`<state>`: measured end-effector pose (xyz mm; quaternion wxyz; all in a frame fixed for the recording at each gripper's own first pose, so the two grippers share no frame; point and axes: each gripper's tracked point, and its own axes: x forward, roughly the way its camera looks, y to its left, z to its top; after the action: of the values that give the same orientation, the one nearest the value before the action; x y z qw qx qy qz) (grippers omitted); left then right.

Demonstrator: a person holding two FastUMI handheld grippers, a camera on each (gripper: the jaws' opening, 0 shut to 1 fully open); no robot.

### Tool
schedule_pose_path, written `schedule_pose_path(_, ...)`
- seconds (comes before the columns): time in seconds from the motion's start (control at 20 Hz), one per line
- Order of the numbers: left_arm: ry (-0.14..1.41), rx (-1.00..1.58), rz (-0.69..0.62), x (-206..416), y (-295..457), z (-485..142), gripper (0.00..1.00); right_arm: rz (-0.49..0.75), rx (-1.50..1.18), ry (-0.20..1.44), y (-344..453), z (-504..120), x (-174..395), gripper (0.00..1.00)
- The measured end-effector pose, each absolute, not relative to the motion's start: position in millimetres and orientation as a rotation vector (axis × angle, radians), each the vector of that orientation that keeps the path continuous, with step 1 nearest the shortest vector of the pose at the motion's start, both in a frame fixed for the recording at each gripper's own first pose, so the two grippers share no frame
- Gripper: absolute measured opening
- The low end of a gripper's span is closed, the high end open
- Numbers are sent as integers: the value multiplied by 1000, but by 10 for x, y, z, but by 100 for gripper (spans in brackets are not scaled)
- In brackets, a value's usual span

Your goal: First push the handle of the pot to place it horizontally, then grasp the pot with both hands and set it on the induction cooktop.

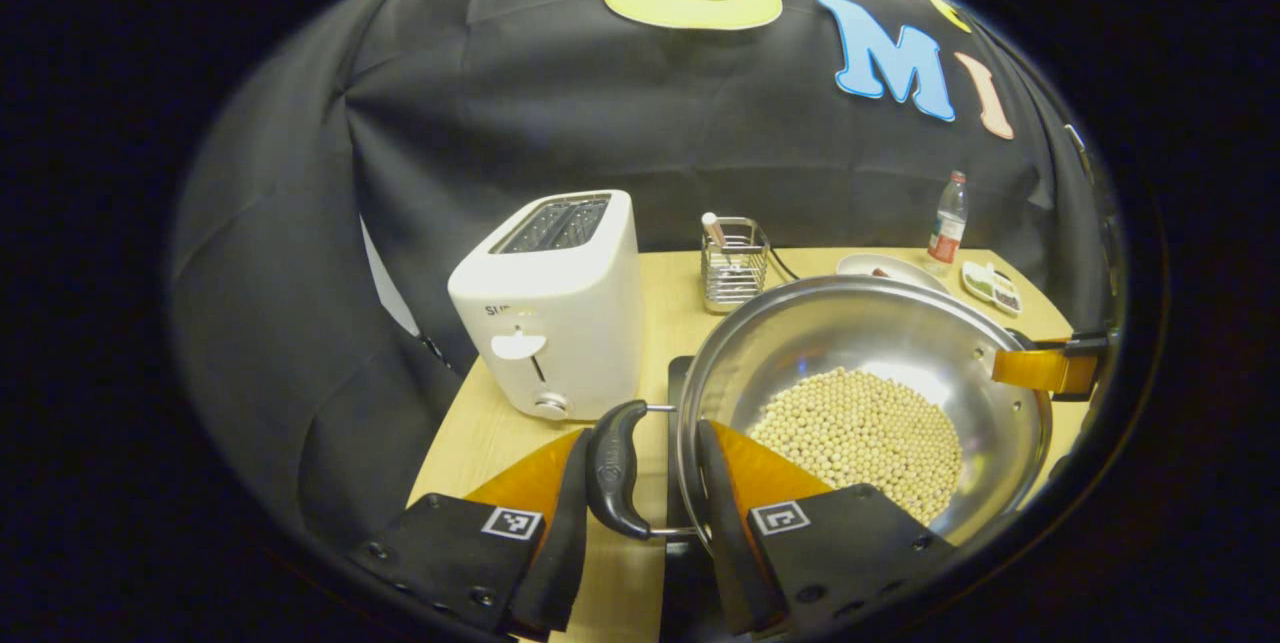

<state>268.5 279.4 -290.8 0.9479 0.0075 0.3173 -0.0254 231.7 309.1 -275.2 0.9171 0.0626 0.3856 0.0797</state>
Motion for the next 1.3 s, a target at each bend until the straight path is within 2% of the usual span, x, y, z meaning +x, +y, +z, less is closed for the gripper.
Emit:
schedule_pose_path(0.05,647,13,-51,2685,2793,-2913,62,165,129,790,3094,-2751,2314,50)
schedule_pose_path(0.1,646,9,-50,2688,2797,-2910,58,166,127,787,3093,-2748,2318,49)
schedule_pose_path(0.15,643,5,-49,2683,2797,-2900,63,166,128,785,3092,-2753,2313,50)
schedule_pose_path(0.2,641,2,-48,2677,2804,-2921,59,165,131,785,3089,-2750,2314,50)
schedule_pose_path(0.3,640,-4,-44,2661,2822,-2912,59,166,135,784,3094,-2753,2322,50)
schedule_pose_path(0.35,641,-7,-43,2656,2823,-2902,68,165,136,785,3096,-2756,2321,50)
schedule_pose_path(0.45,636,-15,-38,2655,2822,-2919,65,166,138,784,3098,-2760,2325,52)
schedule_pose_path(0.55,617,-28,-8,2656,2837,-2878,69,182,144,779,3133,-2735,2321,58)
schedule_pose_path(0.6,585,-27,17,2667,2893,-2810,68,190,150,757,3140,-2682,2319,52)
schedule_pose_path(0.65,548,-32,35,2710,2928,-2708,83,191,148,726,3124,-2592,2319,81)
schedule_pose_path(0.7,516,-39,55,2673,2939,-2632,98,194,145,692,3093,-2455,2323,100)
schedule_pose_path(0.75,499,-41,67,2651,2934,-2565,95,196,139,661,3064,-2386,2316,99)
schedule_pose_path(0.8,482,-43,76,2610,2903,-2489,100,198,134,636,3011,-2292,2288,99)
schedule_pose_path(0.9,439,-52,86,2553,2827,-2278,91,193,122,589,2868,-2126,2233,99)
schedule_pose_path(0.95,410,-60,93,2521,2786,-2162,95,182,116,565,2763,-2047,2198,99)
schedule_pose_path(1.0,385,-68,94,2485,2702,-2065,95,174,113,543,2657,-1959,2191,99)
schedule_pose_path(1.05,360,-75,89,2438,2609,-1955,91,165,110,520,2555,-1878,2157,99)
schedule_pose_path(1.1,342,-74,87,2366,2531,-1850,96,154,107,499,2427,-1800,2102,99)
schedule_pose_path(1.15,328,-71,87,2305,2442,-1762,92,146,106,481,2307,-1719,2021,99)
schedule_pose_path(1.2,316,-69,87,2224,2340,-1670,100,136,104,468,2188,-1643,1946,99)
schedule_pose_path(1.25,298,-70,83,2129,2233,-1546,100,129,102,458,2068,-1586,1855,99)
schedule_pose_path(1.3,269,-74,78,2034,2124,-1404,96,121,99,447,1949,-1529,1765,99)
